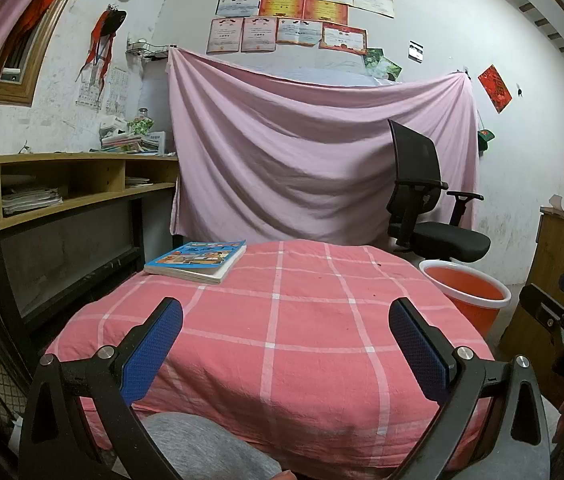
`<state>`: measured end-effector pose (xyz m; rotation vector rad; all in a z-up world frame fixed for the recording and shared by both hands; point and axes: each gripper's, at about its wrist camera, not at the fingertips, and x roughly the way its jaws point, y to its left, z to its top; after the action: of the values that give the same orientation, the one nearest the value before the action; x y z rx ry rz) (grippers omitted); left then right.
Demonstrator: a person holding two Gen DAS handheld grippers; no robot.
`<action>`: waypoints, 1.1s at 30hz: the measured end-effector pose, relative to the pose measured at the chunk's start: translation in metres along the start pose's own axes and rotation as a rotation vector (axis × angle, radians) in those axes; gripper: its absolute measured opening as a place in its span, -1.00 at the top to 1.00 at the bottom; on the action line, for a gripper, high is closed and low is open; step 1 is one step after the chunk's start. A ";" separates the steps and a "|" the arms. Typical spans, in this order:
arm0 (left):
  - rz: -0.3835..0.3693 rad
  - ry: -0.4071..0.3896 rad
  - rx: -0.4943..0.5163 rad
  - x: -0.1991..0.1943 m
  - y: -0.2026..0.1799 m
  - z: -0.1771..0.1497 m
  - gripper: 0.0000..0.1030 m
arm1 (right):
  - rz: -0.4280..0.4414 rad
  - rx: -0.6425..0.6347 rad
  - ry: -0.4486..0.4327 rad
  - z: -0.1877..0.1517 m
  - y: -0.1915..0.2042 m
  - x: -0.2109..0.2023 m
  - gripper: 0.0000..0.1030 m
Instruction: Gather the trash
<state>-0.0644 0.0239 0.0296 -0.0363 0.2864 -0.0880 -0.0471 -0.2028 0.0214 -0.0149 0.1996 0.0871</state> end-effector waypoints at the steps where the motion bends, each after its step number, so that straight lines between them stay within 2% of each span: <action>1: 0.000 0.000 0.000 0.000 0.000 0.000 -0.96 | 0.000 0.000 0.000 0.000 0.000 0.000 -1.00; 33: -0.001 0.000 0.002 0.001 0.002 0.000 -0.96 | 0.008 -0.003 0.011 -0.009 0.002 0.002 -1.00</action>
<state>-0.0636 0.0255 0.0290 -0.0342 0.2864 -0.0894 -0.0470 -0.2007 0.0121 -0.0177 0.2102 0.0954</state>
